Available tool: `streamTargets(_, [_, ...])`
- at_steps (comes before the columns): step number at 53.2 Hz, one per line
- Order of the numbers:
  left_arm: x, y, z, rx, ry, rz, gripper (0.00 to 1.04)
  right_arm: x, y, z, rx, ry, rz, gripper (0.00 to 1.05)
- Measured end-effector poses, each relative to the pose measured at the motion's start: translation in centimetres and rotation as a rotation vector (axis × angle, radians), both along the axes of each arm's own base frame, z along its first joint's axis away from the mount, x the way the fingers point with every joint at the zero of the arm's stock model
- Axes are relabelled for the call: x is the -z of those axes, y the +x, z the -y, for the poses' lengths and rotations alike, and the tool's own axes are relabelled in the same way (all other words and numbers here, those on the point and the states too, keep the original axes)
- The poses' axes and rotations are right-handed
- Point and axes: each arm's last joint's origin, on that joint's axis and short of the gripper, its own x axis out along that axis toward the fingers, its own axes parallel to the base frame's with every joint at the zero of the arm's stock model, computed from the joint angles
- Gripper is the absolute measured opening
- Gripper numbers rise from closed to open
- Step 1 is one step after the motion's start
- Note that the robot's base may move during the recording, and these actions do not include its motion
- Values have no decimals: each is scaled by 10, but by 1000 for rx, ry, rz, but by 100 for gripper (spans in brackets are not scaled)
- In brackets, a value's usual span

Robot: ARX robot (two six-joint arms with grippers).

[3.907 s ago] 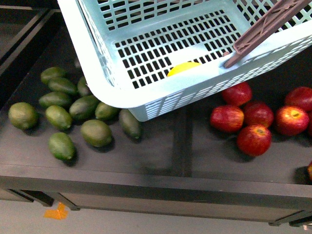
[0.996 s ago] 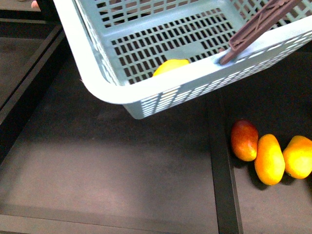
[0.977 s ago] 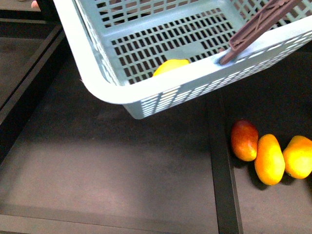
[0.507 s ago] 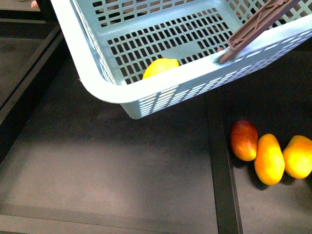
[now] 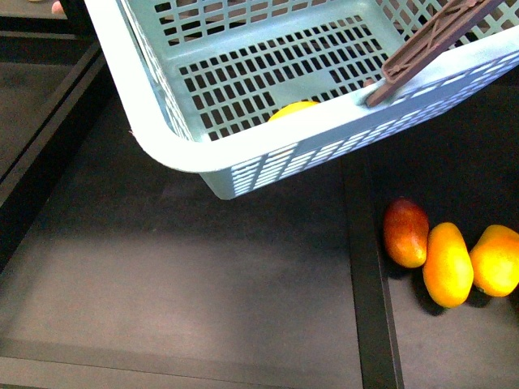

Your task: Pick lemon and mango into basket

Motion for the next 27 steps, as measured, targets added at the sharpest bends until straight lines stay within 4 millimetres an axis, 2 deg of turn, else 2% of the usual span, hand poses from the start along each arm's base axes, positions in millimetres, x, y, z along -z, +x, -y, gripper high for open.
streamTargets(27, [0,0,0,4,-1,-1,5,18,16,-4,15,5,-7,96])
